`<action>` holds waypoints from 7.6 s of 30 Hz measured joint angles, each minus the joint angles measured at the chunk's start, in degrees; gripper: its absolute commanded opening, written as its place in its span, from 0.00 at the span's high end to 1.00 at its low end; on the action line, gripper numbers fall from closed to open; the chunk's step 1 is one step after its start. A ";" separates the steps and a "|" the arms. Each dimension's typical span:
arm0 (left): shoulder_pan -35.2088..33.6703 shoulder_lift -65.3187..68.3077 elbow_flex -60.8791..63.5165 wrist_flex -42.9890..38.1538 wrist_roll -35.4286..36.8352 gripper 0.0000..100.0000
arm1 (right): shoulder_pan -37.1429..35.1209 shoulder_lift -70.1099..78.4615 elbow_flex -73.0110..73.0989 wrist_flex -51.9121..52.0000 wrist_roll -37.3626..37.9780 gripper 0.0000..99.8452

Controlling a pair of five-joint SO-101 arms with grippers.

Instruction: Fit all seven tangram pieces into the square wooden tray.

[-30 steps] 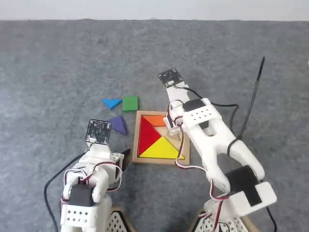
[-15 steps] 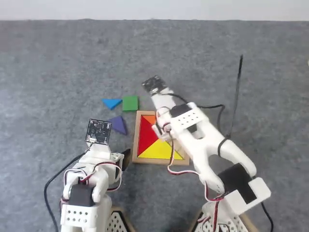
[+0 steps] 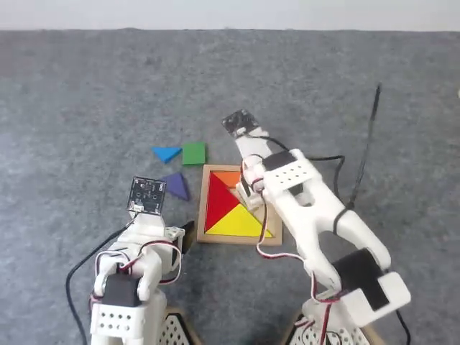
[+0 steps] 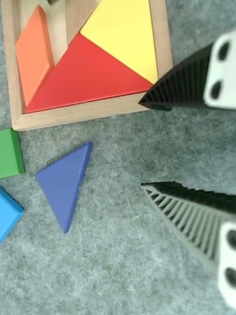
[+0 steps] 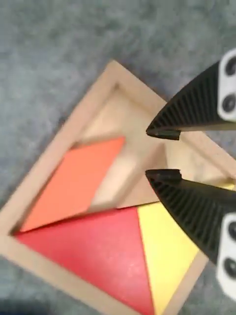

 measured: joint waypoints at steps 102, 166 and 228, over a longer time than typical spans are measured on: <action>3.96 88.35 -76.66 3.78 -8.09 0.76 | 36.13 -59.60 51.87 -6.86 12.31 0.95; 0.53 141.71 -128.53 19.78 -5.71 0.91 | 36.13 -59.60 52.75 -8.35 12.31 0.95; 29.19 103.03 -66.11 -16.53 -13.63 0.72 | 44.04 -59.60 52.75 -8.44 9.41 0.95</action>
